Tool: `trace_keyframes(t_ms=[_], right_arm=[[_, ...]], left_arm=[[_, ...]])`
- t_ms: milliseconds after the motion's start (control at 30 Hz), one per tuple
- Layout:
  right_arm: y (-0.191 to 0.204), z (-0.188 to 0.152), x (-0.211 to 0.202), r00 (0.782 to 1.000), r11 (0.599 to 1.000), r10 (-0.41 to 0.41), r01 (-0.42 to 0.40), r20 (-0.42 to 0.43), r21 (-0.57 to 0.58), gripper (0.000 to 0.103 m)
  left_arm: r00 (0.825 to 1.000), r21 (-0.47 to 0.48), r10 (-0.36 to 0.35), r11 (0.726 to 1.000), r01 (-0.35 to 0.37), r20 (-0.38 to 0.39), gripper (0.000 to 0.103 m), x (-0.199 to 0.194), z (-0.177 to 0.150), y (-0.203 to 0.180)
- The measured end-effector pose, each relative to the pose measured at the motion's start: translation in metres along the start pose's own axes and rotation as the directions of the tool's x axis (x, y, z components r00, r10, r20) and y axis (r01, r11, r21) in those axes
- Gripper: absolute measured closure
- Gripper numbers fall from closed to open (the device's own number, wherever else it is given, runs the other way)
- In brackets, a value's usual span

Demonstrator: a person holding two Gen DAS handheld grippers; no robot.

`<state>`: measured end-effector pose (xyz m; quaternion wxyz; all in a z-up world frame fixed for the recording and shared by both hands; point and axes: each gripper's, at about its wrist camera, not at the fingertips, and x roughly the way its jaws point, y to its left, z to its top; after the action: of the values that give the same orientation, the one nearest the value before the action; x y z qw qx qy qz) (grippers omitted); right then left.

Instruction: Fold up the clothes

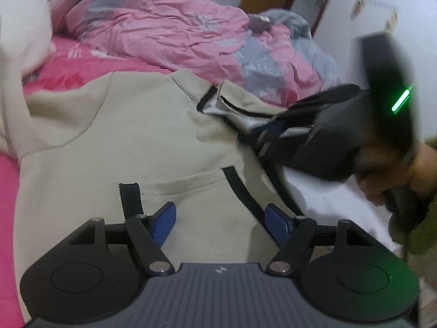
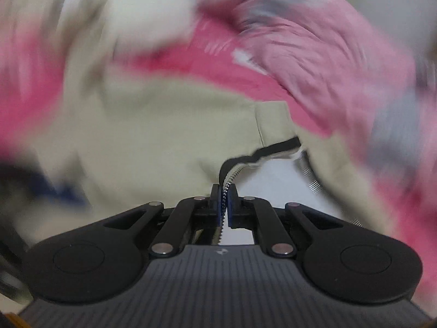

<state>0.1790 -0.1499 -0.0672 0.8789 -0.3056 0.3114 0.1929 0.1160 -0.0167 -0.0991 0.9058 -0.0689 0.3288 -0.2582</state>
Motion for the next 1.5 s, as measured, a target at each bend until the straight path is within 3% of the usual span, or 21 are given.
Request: trace_keyframes(t_ms=[33, 100, 133, 200, 300, 433, 567, 633, 700, 867, 1000, 1067, 1100, 1167, 1267, 1500], right_arm=[[0.018, -0.003, 0.011, 0.997, 0.99, -0.056, 0.05, -0.044, -0.129, 0.1], [0.038, -0.019, 0.034, 0.99, 0.963, -0.106, 0.08, -0.09, -0.257, 0.098], [0.039, -0.023, 0.034, 0.989, 0.957, -0.133, 0.111, -0.065, -0.269, 0.098], [0.032, -0.02, 0.027, 0.988, 0.969, -0.145, 0.129, -0.062, -0.212, 0.095], [-0.005, -0.019, 0.006, 0.99, 0.992, -0.121, 0.122, -0.071, 0.01, 0.062], [-0.057, -0.038, -0.031, 0.996, 0.954, -0.067, 0.081, -0.056, 0.287, 0.062], [-0.06, -0.064, -0.064, 0.991, 0.901, 0.127, -0.135, 0.048, 0.412, 0.064], [-0.042, -0.074, -0.066, 0.979, 0.9, 0.196, -0.2, 0.049, 0.389, 0.065], [-0.018, -0.085, -0.055, 0.975, 0.92, 0.219, -0.199, -0.024, 0.337, 0.066], [-0.015, -0.083, -0.073, 0.991, 0.927, 0.132, -0.121, -0.008, 0.354, 0.067], [0.002, -0.085, -0.094, 0.976, 0.928, 0.204, -0.219, 0.08, 0.302, 0.067], [0.02, -0.098, -0.088, 0.975, 0.942, 0.22, -0.216, 0.016, 0.258, 0.068], [0.026, -0.106, -0.088, 0.982, 0.95, 0.19, -0.188, 0.014, 0.25, 0.068], [0.021, -0.115, -0.099, 0.983, 0.929, 0.182, -0.185, 0.038, 0.322, 0.068], [0.014, -0.13, -0.116, 0.973, 0.874, 0.212, -0.229, 0.087, 0.429, 0.068], [-0.003, -0.165, -0.155, 0.944, 0.691, 0.255, -0.331, 0.211, 0.643, 0.067]], left_arm=[[1.0, 0.027, 0.015, 1.0, -0.015, -0.005, 0.03, 0.001, -0.001, -0.004], [0.999, 0.063, 0.036, 0.997, -0.036, -0.011, 0.03, 0.003, -0.001, -0.01], [0.999, 0.067, 0.037, 0.997, -0.037, -0.012, 0.029, 0.003, -0.002, -0.011], [0.999, 0.074, 0.039, 0.997, -0.038, -0.013, 0.029, 0.003, -0.002, -0.011], [0.999, 0.084, 0.042, 0.996, -0.041, -0.015, 0.029, 0.004, -0.003, -0.013], [0.998, 0.105, 0.055, 0.993, -0.053, -0.015, 0.027, 0.005, -0.003, -0.015], [0.997, 0.133, 0.074, 0.989, -0.071, -0.019, 0.026, 0.007, -0.004, -0.021], [0.997, 0.143, 0.081, 0.987, -0.077, -0.021, 0.026, 0.008, -0.004, -0.022], [0.996, 0.154, 0.087, 0.985, -0.082, -0.024, 0.026, 0.008, -0.004, -0.024], [0.995, 0.165, 0.094, 0.982, -0.088, -0.026, 0.026, 0.009, -0.003, -0.024], [0.994, 0.168, 0.105, 0.981, -0.099, -0.026, 0.026, 0.008, -0.003, -0.025], [0.993, 0.178, 0.117, 0.978, -0.11, -0.028, 0.026, 0.004, -0.005, -0.028], [0.992, 0.182, 0.122, 0.977, -0.115, -0.027, 0.025, -0.002, -0.006, -0.028], [0.992, 0.171, 0.122, 0.978, -0.115, -0.031, 0.026, -0.018, -0.01, -0.026], [0.992, 0.08, 0.12, 0.99, -0.117, -0.036, 0.021, -0.057, -0.024, -0.009], [0.993, -0.134, 0.113, 0.984, -0.118, -0.047, 0.021, -0.147, -0.056, 0.029]])
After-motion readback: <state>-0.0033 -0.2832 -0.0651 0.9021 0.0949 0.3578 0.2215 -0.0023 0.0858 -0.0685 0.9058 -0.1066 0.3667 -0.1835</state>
